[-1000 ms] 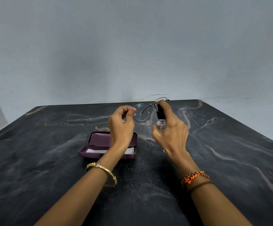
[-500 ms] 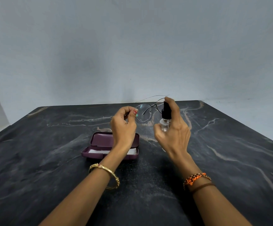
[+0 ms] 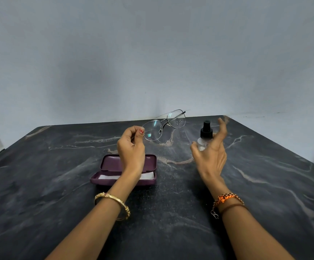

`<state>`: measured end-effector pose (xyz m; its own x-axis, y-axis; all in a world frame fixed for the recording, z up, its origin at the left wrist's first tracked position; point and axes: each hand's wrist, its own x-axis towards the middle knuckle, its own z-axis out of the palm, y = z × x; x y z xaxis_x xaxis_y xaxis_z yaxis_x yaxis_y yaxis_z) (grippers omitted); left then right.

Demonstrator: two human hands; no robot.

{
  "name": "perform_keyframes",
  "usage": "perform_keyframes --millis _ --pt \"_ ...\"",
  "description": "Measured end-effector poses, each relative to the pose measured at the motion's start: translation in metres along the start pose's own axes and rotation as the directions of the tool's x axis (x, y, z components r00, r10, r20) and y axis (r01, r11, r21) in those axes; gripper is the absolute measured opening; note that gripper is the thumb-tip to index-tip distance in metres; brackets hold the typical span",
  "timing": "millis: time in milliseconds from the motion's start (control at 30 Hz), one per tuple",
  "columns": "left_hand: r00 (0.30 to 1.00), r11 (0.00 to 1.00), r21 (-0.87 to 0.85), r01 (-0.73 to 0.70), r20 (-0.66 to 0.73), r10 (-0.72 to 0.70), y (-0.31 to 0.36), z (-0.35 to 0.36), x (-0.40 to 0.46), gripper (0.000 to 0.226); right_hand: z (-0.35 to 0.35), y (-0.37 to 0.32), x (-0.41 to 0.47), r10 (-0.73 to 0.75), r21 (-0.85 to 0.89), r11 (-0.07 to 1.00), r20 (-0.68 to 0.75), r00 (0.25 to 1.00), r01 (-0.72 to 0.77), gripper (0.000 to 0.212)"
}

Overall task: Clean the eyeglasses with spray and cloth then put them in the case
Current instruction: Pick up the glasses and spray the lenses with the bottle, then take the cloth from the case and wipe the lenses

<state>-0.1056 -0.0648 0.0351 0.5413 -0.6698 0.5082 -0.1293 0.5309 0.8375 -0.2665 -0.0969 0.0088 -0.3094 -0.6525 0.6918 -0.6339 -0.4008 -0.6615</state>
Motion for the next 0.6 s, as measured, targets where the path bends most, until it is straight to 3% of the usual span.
perform_keyframes --millis 367,600 --pt "0.999 0.999 0.001 -0.045 -0.020 0.045 -0.002 -0.002 -0.003 0.018 0.009 0.003 0.003 -0.023 0.037 0.999 -0.008 1.000 0.023 0.074" --pt "0.997 0.997 -0.004 -0.075 -0.021 0.075 -0.004 -0.002 -0.006 0.009 0.002 -0.016 0.001 -0.039 -0.071 0.997 -0.171 0.985 0.027 0.073"
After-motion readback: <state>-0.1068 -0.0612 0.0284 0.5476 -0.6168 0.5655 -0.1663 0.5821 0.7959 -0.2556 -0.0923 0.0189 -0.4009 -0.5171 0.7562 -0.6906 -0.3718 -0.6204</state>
